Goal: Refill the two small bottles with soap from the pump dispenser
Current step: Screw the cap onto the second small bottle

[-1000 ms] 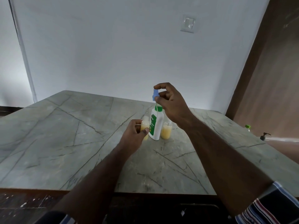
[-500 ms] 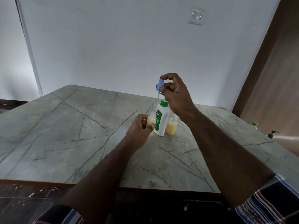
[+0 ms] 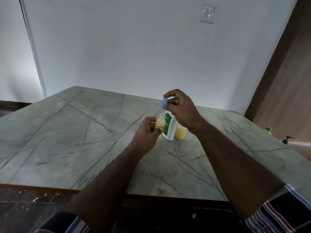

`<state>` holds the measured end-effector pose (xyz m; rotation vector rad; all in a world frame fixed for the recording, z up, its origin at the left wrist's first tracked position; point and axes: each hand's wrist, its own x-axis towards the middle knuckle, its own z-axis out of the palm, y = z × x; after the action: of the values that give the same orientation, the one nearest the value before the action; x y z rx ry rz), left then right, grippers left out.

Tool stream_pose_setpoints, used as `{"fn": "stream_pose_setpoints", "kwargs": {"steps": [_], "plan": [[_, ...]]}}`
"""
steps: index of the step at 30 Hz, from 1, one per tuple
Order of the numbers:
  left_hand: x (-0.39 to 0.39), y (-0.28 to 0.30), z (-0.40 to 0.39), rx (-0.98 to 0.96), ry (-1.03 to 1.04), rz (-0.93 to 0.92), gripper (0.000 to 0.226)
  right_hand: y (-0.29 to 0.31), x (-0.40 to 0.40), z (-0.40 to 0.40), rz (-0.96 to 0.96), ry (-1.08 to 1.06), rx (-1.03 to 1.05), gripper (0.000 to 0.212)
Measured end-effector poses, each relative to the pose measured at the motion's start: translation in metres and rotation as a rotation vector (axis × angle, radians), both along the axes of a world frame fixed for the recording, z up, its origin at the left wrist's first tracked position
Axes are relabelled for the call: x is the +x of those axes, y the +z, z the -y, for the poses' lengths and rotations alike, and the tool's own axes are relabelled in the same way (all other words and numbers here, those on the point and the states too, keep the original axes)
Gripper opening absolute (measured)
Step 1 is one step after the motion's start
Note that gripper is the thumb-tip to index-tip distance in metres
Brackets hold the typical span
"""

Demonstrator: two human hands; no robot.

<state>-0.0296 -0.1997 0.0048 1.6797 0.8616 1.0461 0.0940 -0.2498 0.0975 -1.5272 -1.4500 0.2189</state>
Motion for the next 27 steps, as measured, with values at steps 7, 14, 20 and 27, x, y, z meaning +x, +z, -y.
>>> {"fn": "stream_pose_setpoints", "kwargs": {"steps": [7, 14, 20, 27], "plan": [[0.001, -0.002, -0.003, 0.003, -0.003, 0.010, 0.034, -0.004, 0.007, -0.001, 0.031, 0.021, -0.035, 0.022], [-0.001, -0.003, -0.004, 0.023, -0.002, 0.021, 0.026, -0.005, 0.011, -0.002, 0.055, 0.094, -0.083, 0.020], [-0.002, -0.001, -0.002, 0.075, 0.025, -0.004, 0.031, -0.007, 0.009, -0.007, 0.135, 0.050, -0.077, 0.020], [-0.002, 0.001, -0.002, 0.083, 0.046, -0.016, 0.034, 0.000, 0.009, -0.004, 0.125, 0.112, -0.131, 0.026]]}}
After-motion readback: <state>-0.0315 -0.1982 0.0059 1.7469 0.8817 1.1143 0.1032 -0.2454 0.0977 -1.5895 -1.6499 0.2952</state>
